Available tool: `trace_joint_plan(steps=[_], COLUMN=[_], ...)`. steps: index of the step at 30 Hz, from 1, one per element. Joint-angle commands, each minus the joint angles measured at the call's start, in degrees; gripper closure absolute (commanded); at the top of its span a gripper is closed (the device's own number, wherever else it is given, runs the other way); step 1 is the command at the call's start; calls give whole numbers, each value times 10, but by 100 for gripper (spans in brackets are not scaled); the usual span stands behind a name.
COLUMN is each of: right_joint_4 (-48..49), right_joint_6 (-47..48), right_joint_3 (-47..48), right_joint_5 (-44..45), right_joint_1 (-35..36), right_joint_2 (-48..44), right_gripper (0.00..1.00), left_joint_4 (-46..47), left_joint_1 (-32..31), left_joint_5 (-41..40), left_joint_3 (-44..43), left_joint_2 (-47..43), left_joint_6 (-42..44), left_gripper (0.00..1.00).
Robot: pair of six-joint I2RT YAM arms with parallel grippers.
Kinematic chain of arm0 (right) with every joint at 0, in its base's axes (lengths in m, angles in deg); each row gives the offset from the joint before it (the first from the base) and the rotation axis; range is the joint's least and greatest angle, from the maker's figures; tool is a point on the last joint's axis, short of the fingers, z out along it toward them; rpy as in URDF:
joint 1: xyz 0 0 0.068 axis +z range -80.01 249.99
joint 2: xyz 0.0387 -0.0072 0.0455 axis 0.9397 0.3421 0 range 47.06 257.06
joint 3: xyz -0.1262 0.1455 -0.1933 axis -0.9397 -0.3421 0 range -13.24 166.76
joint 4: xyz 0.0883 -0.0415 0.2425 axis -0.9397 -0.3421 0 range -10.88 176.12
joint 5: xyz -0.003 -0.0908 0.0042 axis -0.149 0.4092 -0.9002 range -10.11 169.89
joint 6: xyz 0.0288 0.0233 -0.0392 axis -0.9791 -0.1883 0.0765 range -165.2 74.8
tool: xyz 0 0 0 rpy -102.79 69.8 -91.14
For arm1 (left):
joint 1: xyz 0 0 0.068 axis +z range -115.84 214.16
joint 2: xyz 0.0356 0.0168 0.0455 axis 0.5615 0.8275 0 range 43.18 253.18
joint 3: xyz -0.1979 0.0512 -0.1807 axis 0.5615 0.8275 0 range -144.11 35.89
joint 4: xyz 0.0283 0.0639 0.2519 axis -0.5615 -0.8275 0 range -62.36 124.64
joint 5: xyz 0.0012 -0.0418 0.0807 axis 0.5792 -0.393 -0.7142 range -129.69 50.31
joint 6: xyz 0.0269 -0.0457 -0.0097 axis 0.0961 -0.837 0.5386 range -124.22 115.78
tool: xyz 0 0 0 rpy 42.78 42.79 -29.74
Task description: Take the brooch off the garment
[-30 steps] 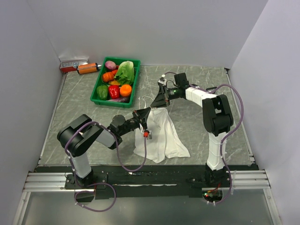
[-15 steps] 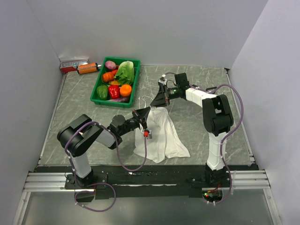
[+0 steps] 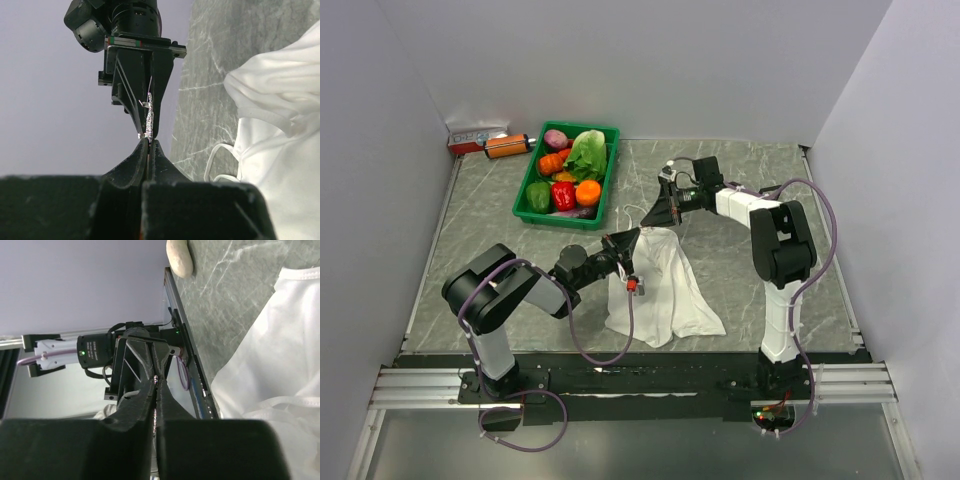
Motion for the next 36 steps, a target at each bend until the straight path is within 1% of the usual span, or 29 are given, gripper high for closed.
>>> trace_joint_plan(steps=[1, 4, 5, 6, 7, 8, 9, 10, 11, 12, 13, 14, 15, 16, 17, 18, 19, 20, 21, 22, 23, 24, 26, 27, 28, 29, 31, 34, 36], right_joint_4=[22, 9, 1, -13, -40, -55, -72, -90, -87, -89, -93, -104, -99, -87, -43, -33, -30, -23, -1, -8, -17, -18, -12, -14, -17, -15, -12, -10, -16], right_joint_6=[7, 25, 34, 47, 77, 93, 110, 130, 133, 133, 137, 139, 139, 123, 111, 106, 105, 97, 82, 61, 55, 45, 38, 41, 42, 41, 46, 56, 86], right_joint_3=[4, 16, 28, 39, 49, 75, 90, 100, 112, 117, 123, 135, 134, 127, 96, 83, 77, 70, 71, 80, 110, 117, 114, 112, 107, 101, 87, 75, 78], right_joint_5=[-5, 4, 19, 34, 44, 52, 82, 97, 111, 137, 154, 169, 181, 224, 254, 297, 381, 409, 422, 431, 448, 455, 493, 507, 513, 513, 507, 501, 496], right_joint_1=[-8, -9, -10, -10, -13, -13, -15, -15, -20, -22, -24, -27, -30, -34, -40, -41, -40, -39, -40, -38, -35, -30, -26, -22, -19, -17, -15, -13, -11], right_joint_2=[7, 5, -2, -6, -11, -23, -31, -38, -57, -65, -73, -88, -96, -110, -146, -167, -183, -209, -215, -216, -214, -215, -229, -234, -237, -243, -254, -264, -265], right_gripper=[100, 100, 100, 100, 100, 100, 100, 100, 100, 100, 100, 100, 100, 100, 100, 100, 100, 100, 100, 100, 100, 100, 100, 100, 100, 100, 100, 100, 100], left_joint_4=[295, 295, 294, 290, 283, 277, 249, 226, 194, 85, 20, -71, -158, -336, -406, -468, -564, -587, -601, -606, -592, -585, -572, -574, -578, -578, -570, -548, -549], left_joint_1=[2, 6, 7, 10, 18, 21, 24, 30, 33, 35, 40, 44, 49, 62, 69, 73, 79, 82, 83, 84, 84, 84, 84, 84, 84, 84, 84, 84, 84], left_joint_5=[12, 0, -9, -17, -42, -61, -79, -103, -146, -172, -193, -221, -234, -238, -234, -216, -206, -193, -147, -120, -94, -55, -37, -27, -6, 7, 35, 35, 43], left_joint_3=[1, 0, 0, 1, 2, 2, 1, -2, -7, -14, -41, -63, -91, -158, -192, -226, -279, -297, -307, -314, -313, -314, -335, -350, -381, -396, -416, -431, -455], left_joint_2=[-3, -3, -6, -10, -21, -30, -40, -73, -94, -118, -173, -199, -222, -248, -252, -250, -246, -243, -242, -241, -238, -235, -211, -200, -174, -163, -140, -114, -98], left_joint_6=[-10, -25, -34, -46, -53, -63, -88, -104, -120, -164, -196, -235, -331, -381, -431, -513, -548, -578, -616, -624, -630, -648, -677, -713, -720, -744, -755, -782, -794], left_gripper=[99, 99, 97, 90, 66, 54, 43, 24, 17, 12, 5, 2, 1, 1, 1, 1, 1, 1, 1, 0, 1, 1, 0, 1, 1, 1, 2, 2, 6])
